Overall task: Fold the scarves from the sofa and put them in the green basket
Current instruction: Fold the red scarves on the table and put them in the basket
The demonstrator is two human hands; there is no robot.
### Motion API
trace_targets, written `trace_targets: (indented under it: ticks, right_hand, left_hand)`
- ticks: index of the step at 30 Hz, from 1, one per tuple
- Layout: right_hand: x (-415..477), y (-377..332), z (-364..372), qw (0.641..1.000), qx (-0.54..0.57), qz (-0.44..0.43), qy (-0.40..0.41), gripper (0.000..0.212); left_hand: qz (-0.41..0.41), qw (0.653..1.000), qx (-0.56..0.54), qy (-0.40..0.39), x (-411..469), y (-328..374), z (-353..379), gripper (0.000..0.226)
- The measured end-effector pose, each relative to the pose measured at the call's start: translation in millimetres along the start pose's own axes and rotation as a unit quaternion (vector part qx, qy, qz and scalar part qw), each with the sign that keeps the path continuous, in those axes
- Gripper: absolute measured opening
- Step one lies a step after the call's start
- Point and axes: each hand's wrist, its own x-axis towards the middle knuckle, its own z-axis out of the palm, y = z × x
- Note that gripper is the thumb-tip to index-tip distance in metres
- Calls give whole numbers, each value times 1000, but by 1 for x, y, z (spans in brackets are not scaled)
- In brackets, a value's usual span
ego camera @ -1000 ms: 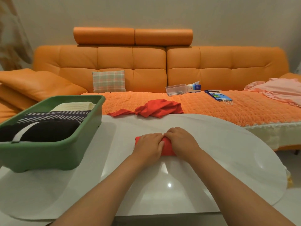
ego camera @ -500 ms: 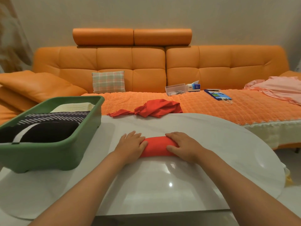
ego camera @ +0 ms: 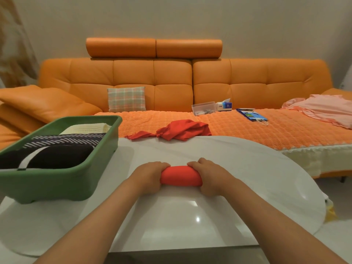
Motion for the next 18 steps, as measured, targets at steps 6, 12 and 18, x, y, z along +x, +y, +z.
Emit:
trace_targets:
  ticks: [6,12,18]
  right_hand:
    - [5,-27,-11,997,-14,-26,77,67]
    - [49,-78,-55,981,35,-63,182,71]
    - [129,-161,-85,965,42,-126,226,68]
  left_hand:
    - [6,996,51,68,-19,-15,-27,41]
    - [9,976,102,191,-35,-50,-102,43]
    - [-27,972,87,216,-54,-145,-176,43]
